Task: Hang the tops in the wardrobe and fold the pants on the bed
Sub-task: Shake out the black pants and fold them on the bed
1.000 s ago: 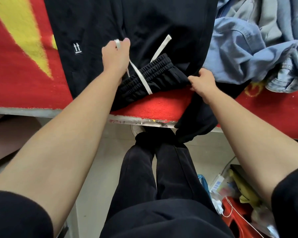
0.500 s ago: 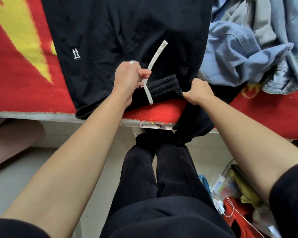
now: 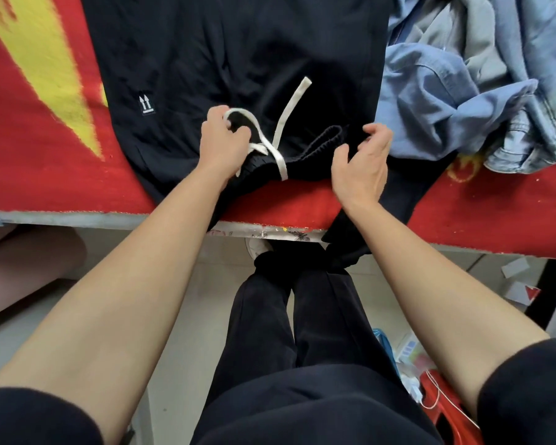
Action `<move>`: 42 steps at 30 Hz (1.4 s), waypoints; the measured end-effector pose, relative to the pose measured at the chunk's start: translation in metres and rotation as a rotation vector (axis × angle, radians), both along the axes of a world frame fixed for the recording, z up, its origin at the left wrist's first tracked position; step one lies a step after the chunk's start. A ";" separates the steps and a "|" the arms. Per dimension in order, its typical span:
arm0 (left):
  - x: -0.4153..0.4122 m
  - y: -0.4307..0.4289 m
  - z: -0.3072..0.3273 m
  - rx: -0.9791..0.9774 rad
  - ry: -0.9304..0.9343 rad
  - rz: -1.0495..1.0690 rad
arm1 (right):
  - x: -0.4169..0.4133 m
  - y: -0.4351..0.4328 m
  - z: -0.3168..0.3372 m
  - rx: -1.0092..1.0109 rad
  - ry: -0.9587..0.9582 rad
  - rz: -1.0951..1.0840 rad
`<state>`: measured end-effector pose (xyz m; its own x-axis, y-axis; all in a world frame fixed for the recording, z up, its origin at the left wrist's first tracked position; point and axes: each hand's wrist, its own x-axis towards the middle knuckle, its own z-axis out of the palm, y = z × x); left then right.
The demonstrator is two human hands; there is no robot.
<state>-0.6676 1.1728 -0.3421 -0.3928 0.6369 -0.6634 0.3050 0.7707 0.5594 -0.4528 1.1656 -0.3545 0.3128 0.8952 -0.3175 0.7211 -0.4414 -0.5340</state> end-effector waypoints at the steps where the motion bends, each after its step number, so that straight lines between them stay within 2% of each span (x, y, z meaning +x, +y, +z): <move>1: -0.003 -0.010 -0.004 -0.012 0.062 0.019 | -0.005 -0.002 0.003 0.067 0.050 0.077; 4: -0.009 -0.046 -0.004 0.082 0.307 -0.067 | -0.024 -0.009 0.007 0.045 0.114 0.428; 7: -0.017 -0.082 -0.006 0.127 0.390 -0.356 | -0.041 -0.007 0.002 -0.180 0.043 0.748; 9: -0.020 -0.100 -0.012 0.024 0.413 -0.638 | -0.046 0.003 0.004 -0.304 0.039 0.820; 11: -0.022 -0.110 -0.020 -0.067 0.465 -0.801 | -0.045 0.015 0.010 -0.437 0.162 0.801; 13: -0.020 -0.111 -0.023 -0.087 0.508 -0.788 | -0.041 0.028 0.020 -0.560 0.321 0.681; 15: -0.016 -0.109 -0.022 -0.084 0.512 -0.758 | -0.039 0.045 0.033 -0.606 0.644 0.402; 17: -0.014 -0.111 -0.022 -0.077 0.561 -0.859 | -0.042 0.067 0.046 -0.553 1.107 0.003; 18: -0.013 -0.114 -0.022 -0.074 0.601 -0.953 | -0.042 0.080 0.049 -0.484 1.278 -0.184; 19: -0.013 -0.118 -0.021 -0.085 0.633 -1.048 | -0.041 0.091 0.048 -0.399 1.335 -0.330; 20: -0.014 -0.123 -0.020 -0.120 0.644 -1.120 | -0.040 0.100 0.045 -0.334 1.275 -0.414; 21: -0.016 -0.128 -0.021 -0.176 0.637 -1.155 | -0.038 0.104 0.041 -0.305 1.099 -0.418; 24: -0.019 -0.136 -0.025 -0.432 0.441 -1.063 | -0.023 0.101 0.016 -0.308 0.290 -0.195; 25: -0.018 -0.134 -0.026 -0.488 0.372 -1.016 | -0.015 0.097 0.010 -0.288 0.089 -0.134; 26: -0.017 -0.129 -0.027 -0.508 0.344 -0.995 | -0.007 0.094 0.005 -0.261 -0.013 -0.093; 28: -0.010 -0.117 -0.026 -0.433 0.402 -1.030 | 0.008 0.091 -0.002 -0.241 -0.020 -0.034; 31: 0.009 -0.102 -0.021 0.003 0.511 -1.069 | 0.025 0.092 -0.003 -0.280 0.077 -0.047; 34: 0.040 -0.095 -0.021 0.363 0.489 -1.128 | 0.041 0.093 -0.006 -0.323 0.097 -0.027; 36: 0.065 -0.095 -0.027 0.381 0.428 -1.263 | 0.048 0.090 -0.010 -0.379 0.215 -0.034; 39: 0.092 -0.100 -0.043 0.211 0.532 -1.489 | 0.052 0.088 -0.011 -0.390 0.357 -0.078; 42: 0.108 -0.099 -0.051 0.094 0.624 -1.491 | 0.052 0.089 -0.012 -0.427 0.425 -0.060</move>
<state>-0.5594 1.0733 -0.3931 0.4006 0.7055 -0.5846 0.8972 -0.4315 0.0941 -0.4008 1.2546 -0.3667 0.1256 0.6460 -0.7529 0.4507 -0.7132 -0.5368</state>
